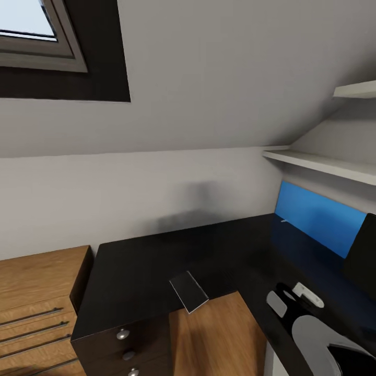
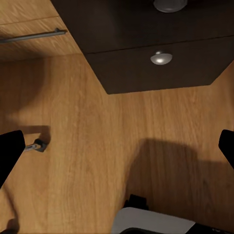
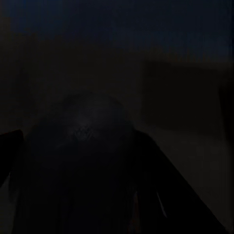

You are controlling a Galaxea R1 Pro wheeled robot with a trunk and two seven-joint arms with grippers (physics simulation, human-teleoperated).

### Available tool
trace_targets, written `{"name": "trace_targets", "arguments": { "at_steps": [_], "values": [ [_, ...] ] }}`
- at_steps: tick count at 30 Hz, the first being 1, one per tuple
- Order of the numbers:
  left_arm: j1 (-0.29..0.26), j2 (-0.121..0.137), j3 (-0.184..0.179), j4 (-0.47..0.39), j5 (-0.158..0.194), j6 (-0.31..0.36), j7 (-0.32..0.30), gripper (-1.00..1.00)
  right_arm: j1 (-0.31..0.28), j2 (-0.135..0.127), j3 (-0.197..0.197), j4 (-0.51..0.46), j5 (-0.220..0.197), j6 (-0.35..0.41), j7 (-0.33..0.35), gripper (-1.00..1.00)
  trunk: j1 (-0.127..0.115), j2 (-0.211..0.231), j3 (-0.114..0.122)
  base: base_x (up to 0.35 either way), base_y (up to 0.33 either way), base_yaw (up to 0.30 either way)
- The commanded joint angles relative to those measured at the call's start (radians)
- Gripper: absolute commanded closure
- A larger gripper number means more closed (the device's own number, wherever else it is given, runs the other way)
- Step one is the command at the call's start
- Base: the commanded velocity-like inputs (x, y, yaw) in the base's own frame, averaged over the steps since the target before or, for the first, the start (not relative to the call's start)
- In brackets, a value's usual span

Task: In the bedroom, organize the workspace by keeping the computer under the desk, ensuring the monitor is on the desk, placing the keyboard on the desk next to the monitor, placing the mouse on the desk next to the keyboard, moving the folder from the swivel chair onto the desk next to the mouse, stacking the notebook on top of the folder with the pen on top of the notebook, and positioning the swivel chair next to the desk.

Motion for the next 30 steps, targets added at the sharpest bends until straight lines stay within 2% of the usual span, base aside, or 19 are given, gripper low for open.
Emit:
{"name": "trace_targets", "arguments": {
  "at_steps": [1, 7, 20, 30],
  "values": [
    [0.0, -0.001, 0.004, -0.004, -0.003, -0.002, 0.0, -1.0, -0.001, 0.0, -0.009, -0.001, -0.014, -0.009, -0.002, 1.0, 0.0, -0.002, -0.002, 0.0, 0.0, 0.0],
    [0.0, -0.003, 0.008, -0.055, 0.0, 0.0, -0.004, -1.0, 0.0, 0.002, -0.028, -0.004, -0.014, -0.027, -0.008, 1.0, 0.0, -0.002, -0.002, 0.0, 0.0, 0.0],
    [0.0, -0.01, 0.008, -0.062, 0.002, 0.001, -0.003, -1.0, -0.001, 0.004, -0.029, -0.007, -0.013, -0.033, -0.035, 1.0, 0.05, -0.093, -0.042, 0.0, 0.0, -0.006],
    [0.0, -0.01, 0.008, -0.06, 0.002, 0.001, -0.003, -1.0, 0.0, 0.004, -0.028, -0.007, -0.014, -0.033, -0.038, 1.0, 0.089, -0.163, -0.069, 0.0, 0.0, -0.178]
  ]
}}
